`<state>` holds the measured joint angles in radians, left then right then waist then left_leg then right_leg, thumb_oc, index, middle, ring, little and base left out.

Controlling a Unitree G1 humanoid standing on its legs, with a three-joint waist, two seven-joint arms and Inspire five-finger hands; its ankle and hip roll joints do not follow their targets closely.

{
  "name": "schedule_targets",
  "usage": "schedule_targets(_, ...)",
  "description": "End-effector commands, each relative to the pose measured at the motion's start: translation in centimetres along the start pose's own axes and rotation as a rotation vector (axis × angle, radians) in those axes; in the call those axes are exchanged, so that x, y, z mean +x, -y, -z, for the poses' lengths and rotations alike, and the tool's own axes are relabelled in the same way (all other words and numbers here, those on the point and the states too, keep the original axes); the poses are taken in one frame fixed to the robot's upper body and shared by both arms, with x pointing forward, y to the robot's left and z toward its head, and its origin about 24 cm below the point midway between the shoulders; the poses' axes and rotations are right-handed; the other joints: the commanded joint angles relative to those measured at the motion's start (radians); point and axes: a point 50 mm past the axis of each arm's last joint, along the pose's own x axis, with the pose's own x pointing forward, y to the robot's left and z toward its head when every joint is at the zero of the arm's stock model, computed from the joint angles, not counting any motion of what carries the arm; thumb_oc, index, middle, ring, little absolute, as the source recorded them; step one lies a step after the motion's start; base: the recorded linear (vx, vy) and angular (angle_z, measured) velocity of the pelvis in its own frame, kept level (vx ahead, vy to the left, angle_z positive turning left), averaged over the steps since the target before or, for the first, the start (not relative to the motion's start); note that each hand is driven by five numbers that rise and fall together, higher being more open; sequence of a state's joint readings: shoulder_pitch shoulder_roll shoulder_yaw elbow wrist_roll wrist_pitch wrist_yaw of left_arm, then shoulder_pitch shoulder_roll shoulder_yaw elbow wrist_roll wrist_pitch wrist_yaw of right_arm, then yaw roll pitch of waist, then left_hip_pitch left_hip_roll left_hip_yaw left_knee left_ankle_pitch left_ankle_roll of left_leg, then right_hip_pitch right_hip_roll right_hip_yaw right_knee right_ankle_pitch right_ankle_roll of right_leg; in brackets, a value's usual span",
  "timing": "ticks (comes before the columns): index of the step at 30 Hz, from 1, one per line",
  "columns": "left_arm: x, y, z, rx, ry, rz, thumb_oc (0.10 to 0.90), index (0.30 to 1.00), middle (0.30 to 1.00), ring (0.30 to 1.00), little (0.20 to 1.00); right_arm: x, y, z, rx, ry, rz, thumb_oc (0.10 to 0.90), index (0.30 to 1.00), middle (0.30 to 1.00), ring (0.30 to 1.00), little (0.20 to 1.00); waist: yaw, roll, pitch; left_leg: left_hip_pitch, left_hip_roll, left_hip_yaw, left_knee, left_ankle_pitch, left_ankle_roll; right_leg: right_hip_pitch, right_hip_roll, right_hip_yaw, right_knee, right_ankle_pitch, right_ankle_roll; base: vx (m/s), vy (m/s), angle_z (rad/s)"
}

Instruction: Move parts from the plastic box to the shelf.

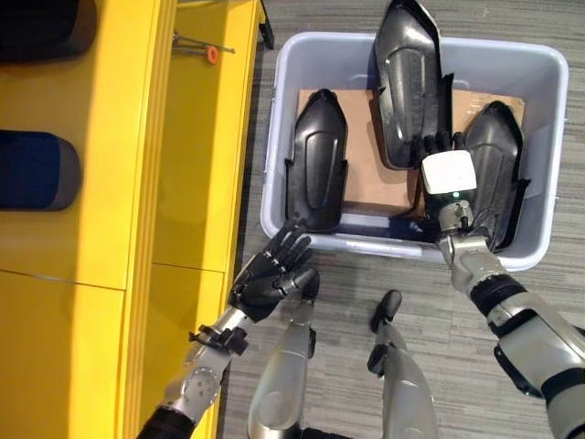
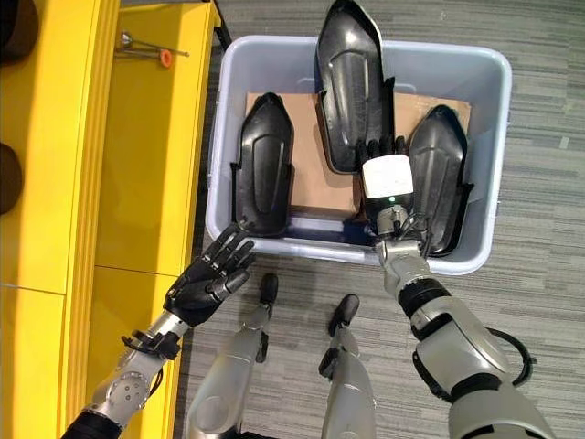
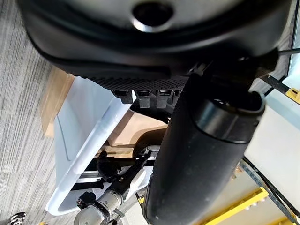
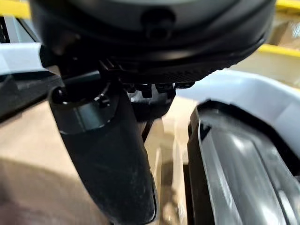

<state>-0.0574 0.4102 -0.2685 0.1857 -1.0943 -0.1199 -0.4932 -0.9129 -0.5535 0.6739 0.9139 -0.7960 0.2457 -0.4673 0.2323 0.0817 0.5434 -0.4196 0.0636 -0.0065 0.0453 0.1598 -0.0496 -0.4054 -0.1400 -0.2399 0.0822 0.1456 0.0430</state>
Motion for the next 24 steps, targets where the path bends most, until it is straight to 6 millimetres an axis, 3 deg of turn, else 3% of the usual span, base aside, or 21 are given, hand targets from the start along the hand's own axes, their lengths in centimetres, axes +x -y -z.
schedule_targets(1, 0.9, 2.4, -1.8, 0.068, 0.097, 0.162, 0.900, 1.000, 1.000, 1.000, 1.000, 2.7, 5.0, 0.5, -0.043, 0.020, 0.180, 0.900, 1.000, 1.000, 1.000, 1.000, 0.015, 0.038, -0.023, -0.033, -0.020, -0.029, 0.010, -0.022, 0.022, 0.004, -0.037, -0.013, 0.164, -0.144, 0.037, 0.00, -0.033, 0.00)
schedule_targets(6, 1.0, 2.6, -1.9, 0.085, 0.101, 0.150, 0.900, 1.000, 1.000, 1.000, 1.000, 2.8, 5.8, 0.8, -0.129, 0.012, 0.290, 0.900, 1.000, 1.000, 1.000, 1.000, 0.022, 0.049, -0.023, -0.057, -0.028, -0.035, 0.018, -0.019, 0.025, -0.020, -0.036, -0.015, 0.186, -0.154, 0.035, 0.00, -0.006, 0.04)
schedule_targets(10, 0.9, 2.4, -2.1, 0.086, 0.109, 0.142, 0.900, 1.000, 1.000, 1.000, 1.000, 3.1, 7.9, 0.2, -0.269, 0.085, 0.479, 0.900, 1.000, 1.000, 1.000, 1.000, 0.032, 0.055, -0.023, -0.080, -0.032, -0.046, 0.021, -0.013, 0.026, -0.043, -0.035, -0.021, 0.202, -0.157, 0.036, -0.01, -0.011, 0.08)
schedule_targets(15, 0.4, 2.2, -1.9, 0.072, 0.105, 0.157, 0.900, 1.000, 1.000, 1.000, 1.000, 2.9, 8.8, -0.2, -0.386, 0.159, 0.564, 0.900, 1.000, 1.000, 1.000, 1.000, 0.036, 0.055, -0.023, -0.085, -0.034, -0.049, 0.022, -0.013, 0.026, -0.049, -0.037, -0.024, 0.214, -0.165, 0.036, 0.00, -0.003, 0.01)
schedule_targets(24, 0.2, 2.3, -1.6, 0.091, 0.064, 0.199, 0.900, 1.000, 1.000, 1.000, 1.000, 2.8, 7.7, -0.3, -0.666, 0.183, 0.470, 0.900, 1.000, 1.000, 1.000, 1.000, 0.048, 0.054, -0.023, -0.102, -0.038, -0.057, 0.034, -0.012, 0.029, -0.062, -0.038, -0.023, 0.229, -0.172, 0.036, 0.00, -0.007, 0.02)
